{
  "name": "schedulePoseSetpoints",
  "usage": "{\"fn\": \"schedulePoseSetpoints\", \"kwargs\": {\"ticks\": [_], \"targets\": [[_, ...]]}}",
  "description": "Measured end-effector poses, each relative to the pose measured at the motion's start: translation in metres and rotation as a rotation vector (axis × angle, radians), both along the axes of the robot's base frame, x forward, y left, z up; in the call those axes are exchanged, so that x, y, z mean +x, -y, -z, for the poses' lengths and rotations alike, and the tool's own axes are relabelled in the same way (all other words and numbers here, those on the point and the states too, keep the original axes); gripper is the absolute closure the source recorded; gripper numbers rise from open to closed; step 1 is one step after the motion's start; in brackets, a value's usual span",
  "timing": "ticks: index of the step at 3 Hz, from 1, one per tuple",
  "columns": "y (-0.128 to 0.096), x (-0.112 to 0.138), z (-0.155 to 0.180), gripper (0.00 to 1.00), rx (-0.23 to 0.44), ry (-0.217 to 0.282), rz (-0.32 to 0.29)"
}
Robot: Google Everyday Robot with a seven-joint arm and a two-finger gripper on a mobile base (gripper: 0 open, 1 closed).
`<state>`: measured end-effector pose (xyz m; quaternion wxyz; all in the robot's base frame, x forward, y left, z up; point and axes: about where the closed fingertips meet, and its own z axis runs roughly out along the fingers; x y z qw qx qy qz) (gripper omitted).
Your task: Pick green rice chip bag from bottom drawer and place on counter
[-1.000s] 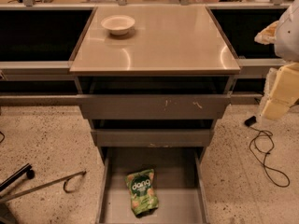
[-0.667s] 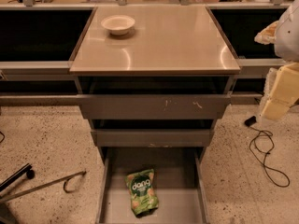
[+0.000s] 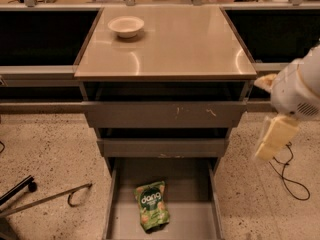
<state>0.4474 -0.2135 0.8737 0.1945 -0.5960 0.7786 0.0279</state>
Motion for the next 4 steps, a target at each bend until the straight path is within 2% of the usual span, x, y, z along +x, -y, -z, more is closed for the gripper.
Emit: {"fn": "schedulePoseSetpoints", "kwargs": {"ticks": [1,2,3,4], "targets": [[-0.009,-0.007,0.112,0.0,0.092,-0.094,0.027],[-0.022,-0.005,0.209,0.0,0.141,-0.155,0.071],[-0.024,0.018,0.223,0.0,0.167,-0.088,0.107],[-0.024,0.018,0.223,0.0,0.167,-0.088,0.107]]}}
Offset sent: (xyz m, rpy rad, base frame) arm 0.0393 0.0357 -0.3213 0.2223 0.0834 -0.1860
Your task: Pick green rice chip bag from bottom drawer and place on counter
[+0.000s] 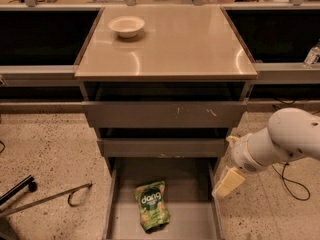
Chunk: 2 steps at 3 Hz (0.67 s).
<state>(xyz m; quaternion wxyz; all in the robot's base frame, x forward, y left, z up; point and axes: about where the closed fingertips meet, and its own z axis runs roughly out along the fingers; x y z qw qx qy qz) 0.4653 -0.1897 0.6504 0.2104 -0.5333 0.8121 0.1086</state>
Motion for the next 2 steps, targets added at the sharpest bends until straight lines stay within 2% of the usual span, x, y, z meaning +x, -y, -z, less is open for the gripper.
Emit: {"fn": "schedulePoseSetpoints", "kwargs": {"ticks": [1,2], "targets": [[-0.002,0.0,0.017,0.0,0.029,-0.014,-0.006],[-0.017,0.001,0.068,0.0,0.084,-0.021,-0.03]]}}
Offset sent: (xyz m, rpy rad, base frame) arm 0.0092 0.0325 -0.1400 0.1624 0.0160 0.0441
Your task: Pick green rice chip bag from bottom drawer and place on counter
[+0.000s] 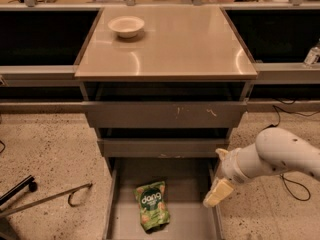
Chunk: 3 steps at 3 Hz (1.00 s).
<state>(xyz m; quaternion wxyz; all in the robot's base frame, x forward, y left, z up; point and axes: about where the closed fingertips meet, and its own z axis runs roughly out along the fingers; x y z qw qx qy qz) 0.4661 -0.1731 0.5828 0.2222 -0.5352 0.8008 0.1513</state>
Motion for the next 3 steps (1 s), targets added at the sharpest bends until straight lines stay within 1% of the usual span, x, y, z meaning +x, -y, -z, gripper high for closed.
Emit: {"fn": "schedulePoseSetpoints", "kwargs": {"ticks": [1,2,3], "targets": [[-0.022,0.009,0.058,0.0,0.095,0.002,-0.017],[-0.03,-0.002,0.087,0.0,0.126,-0.045,-0.022],[-0.03,-0.002,0.088,0.0,0.126,-0.045,-0.022]]}}
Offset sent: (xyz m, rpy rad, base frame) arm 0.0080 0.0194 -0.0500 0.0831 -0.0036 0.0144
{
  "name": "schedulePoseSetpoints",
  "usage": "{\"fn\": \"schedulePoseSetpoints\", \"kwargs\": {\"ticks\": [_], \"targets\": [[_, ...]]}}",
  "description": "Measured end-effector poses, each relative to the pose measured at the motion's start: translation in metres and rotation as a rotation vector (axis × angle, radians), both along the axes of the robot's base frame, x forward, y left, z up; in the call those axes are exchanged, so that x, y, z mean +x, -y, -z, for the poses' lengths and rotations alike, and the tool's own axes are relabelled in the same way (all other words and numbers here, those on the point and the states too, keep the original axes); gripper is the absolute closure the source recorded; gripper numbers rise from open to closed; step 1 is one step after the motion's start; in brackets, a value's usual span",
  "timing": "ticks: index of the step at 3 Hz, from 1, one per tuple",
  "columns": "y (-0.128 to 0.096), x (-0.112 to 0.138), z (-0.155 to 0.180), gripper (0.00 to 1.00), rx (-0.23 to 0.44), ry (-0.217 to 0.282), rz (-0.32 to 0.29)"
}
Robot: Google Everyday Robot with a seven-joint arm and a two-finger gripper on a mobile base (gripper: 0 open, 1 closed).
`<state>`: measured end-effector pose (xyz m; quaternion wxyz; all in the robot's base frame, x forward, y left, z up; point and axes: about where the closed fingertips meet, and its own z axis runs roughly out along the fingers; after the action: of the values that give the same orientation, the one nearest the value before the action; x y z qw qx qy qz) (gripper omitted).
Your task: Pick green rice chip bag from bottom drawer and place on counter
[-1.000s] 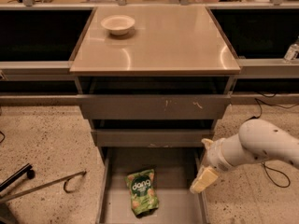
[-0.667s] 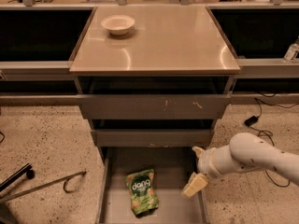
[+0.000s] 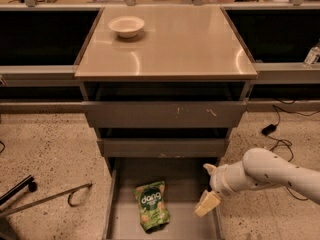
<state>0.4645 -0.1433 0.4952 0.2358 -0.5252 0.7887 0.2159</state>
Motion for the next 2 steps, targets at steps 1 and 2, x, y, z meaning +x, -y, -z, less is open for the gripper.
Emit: {"fn": "schedulePoseSetpoints", "kwargs": {"ticks": [1,2], "targets": [[-0.002,0.0,0.007,0.0,0.014,-0.003,0.0],[-0.009,0.006,0.058,0.0,0.031,0.015,0.011]]}}
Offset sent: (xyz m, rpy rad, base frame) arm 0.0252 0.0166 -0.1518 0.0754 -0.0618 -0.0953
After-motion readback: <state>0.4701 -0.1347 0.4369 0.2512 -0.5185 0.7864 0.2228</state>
